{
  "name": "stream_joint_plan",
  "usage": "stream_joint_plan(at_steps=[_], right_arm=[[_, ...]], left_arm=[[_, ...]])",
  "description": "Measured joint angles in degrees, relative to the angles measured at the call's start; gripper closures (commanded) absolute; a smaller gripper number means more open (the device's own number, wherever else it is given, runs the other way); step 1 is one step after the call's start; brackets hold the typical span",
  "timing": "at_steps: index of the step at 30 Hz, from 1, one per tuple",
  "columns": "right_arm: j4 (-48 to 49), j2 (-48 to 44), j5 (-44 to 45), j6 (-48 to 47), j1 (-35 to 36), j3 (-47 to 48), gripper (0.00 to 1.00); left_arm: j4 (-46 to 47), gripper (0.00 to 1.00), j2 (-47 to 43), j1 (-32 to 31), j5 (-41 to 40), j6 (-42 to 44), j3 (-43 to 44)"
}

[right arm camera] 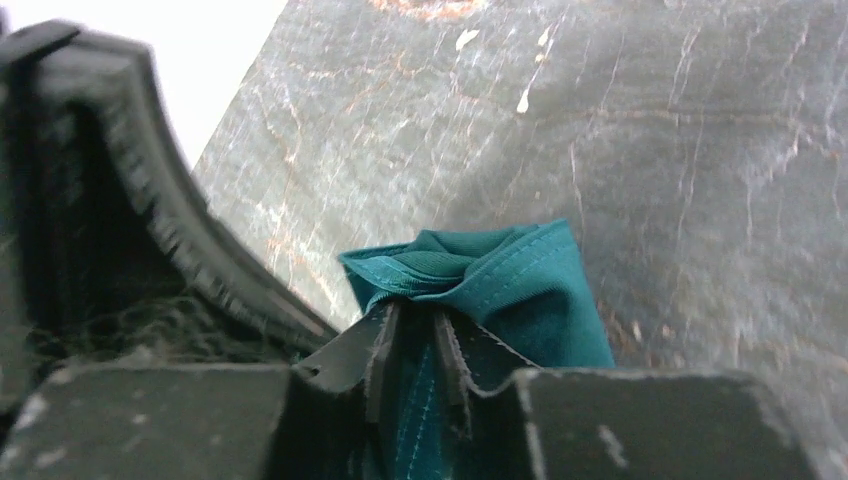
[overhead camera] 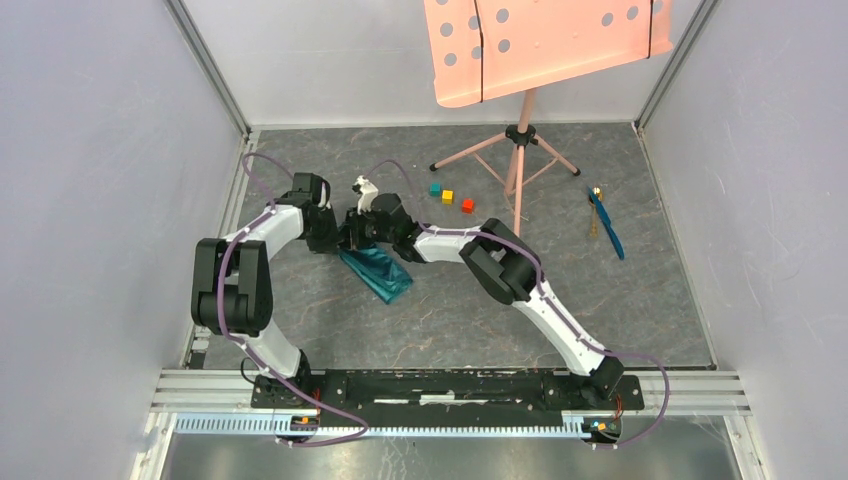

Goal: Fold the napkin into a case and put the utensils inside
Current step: Insert the folded napkin into the top corner of the smaller rectangle at the center of the board.

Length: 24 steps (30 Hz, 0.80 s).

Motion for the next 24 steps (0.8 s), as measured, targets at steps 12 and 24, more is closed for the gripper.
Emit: stream_joint_plan(at_steps=[12,24], right_arm=[[1.31,-12.20,-1.79,-2.16,-1.90,-15.78,0.77],[0.31,-9.31,-2.29,-1.60,-2.93,-10.56,0.88]], left_arm=[[-2.05,0.98,-0.04,0.96,1.18,0.07,-0.20],[-1.86,0.98,-0.39,0.94,1.55,0.09,-0.20]])
